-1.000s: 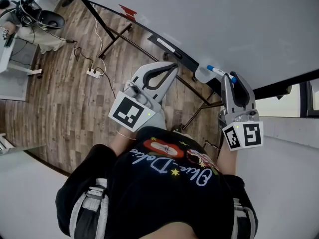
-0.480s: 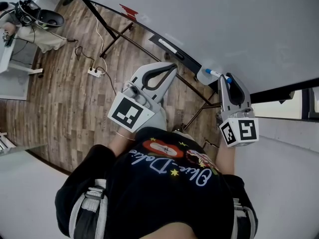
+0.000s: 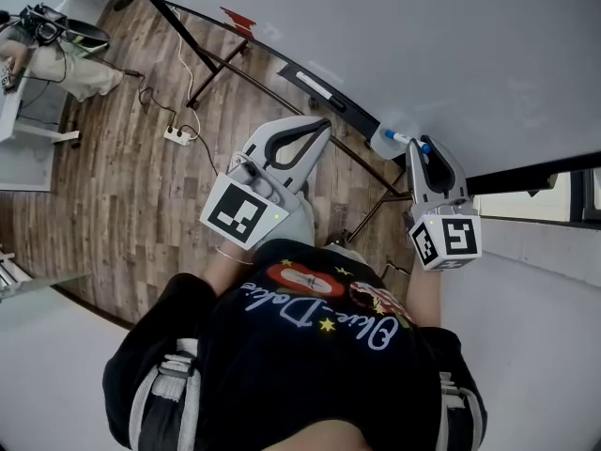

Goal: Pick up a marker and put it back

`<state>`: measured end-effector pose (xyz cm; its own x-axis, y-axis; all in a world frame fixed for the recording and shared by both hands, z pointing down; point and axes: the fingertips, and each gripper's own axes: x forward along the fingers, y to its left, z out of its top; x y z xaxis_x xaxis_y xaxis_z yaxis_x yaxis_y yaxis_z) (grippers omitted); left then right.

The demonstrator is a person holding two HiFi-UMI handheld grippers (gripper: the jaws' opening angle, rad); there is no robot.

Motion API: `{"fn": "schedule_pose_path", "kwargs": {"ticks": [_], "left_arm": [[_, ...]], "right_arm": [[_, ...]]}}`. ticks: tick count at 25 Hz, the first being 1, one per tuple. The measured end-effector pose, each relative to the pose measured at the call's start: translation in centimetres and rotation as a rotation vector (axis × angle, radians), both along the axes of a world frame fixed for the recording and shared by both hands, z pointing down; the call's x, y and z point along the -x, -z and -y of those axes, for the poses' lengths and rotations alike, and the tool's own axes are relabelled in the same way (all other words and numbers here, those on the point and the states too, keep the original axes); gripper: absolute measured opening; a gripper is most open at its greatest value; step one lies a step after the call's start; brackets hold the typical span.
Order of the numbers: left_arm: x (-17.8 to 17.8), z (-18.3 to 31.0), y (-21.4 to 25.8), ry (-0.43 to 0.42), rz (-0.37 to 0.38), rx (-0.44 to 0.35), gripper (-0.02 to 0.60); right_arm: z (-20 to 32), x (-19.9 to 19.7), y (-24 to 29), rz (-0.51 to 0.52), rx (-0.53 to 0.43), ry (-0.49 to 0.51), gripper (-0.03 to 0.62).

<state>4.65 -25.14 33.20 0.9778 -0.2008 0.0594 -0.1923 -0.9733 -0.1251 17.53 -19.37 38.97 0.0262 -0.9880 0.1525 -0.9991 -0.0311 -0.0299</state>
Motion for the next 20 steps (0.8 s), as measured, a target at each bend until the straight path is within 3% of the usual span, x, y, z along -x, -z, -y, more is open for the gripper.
{"fn": "schedule_pose_path", "kwargs": {"ticks": [20], "left_arm": [[0.0,0.6,-0.2,0.015,0.010,0.007,0.003]], "right_arm": [[1.3,-0.3,-2.3,0.010,0.042,-0.007,0.075]]}}
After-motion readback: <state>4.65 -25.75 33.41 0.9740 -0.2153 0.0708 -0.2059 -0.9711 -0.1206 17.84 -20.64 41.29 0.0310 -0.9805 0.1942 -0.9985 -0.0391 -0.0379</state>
